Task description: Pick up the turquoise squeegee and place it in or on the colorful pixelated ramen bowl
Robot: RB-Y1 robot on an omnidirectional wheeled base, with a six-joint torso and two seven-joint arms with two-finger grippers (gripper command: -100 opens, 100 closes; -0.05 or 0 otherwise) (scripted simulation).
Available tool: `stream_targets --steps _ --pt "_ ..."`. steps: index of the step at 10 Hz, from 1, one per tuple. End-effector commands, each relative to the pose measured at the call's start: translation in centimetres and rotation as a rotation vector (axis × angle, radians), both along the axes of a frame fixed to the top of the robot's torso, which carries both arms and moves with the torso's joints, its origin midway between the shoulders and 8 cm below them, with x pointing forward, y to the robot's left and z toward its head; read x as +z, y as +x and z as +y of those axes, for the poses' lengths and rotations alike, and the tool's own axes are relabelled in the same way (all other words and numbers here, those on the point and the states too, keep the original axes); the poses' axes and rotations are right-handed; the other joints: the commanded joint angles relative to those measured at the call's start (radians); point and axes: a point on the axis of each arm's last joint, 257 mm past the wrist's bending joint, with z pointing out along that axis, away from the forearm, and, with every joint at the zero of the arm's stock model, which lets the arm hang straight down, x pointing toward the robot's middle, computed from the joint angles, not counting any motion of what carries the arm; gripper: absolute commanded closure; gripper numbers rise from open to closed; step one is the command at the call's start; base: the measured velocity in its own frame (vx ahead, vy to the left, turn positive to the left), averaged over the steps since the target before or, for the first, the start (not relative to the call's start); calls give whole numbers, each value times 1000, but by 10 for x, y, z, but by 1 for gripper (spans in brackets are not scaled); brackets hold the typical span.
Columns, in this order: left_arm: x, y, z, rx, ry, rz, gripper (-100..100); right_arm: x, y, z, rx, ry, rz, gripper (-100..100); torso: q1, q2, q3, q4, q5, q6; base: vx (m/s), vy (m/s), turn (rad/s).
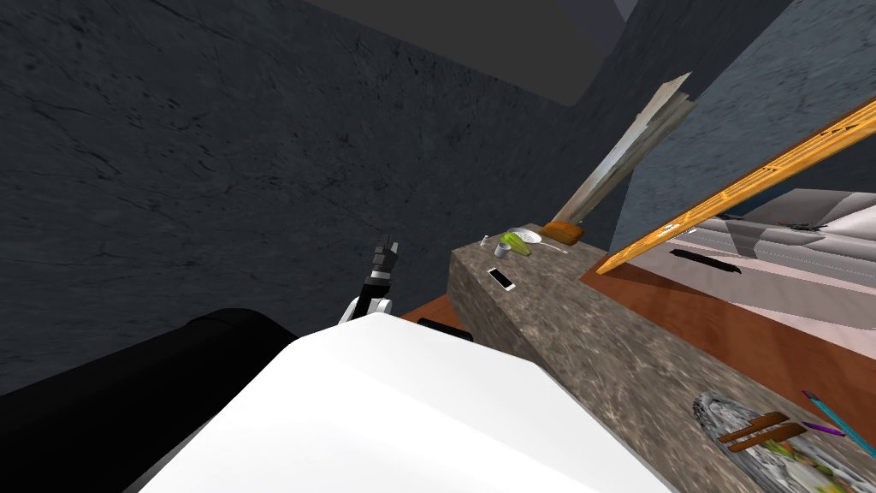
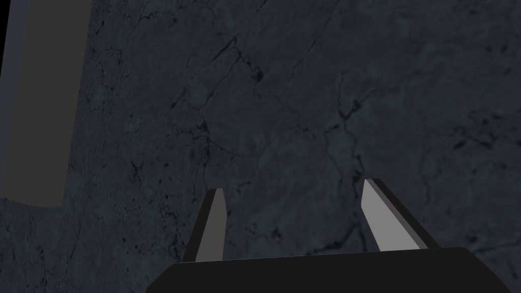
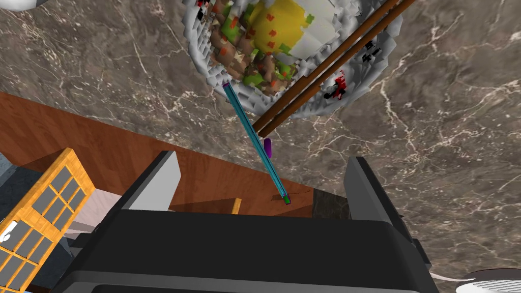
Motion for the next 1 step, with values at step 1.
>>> stream_targets --steps 1 --pt "0 0 0 0 0 0 0 0 0 0 0 0 0 0 0 0 0 0 0 0 0 0 0"
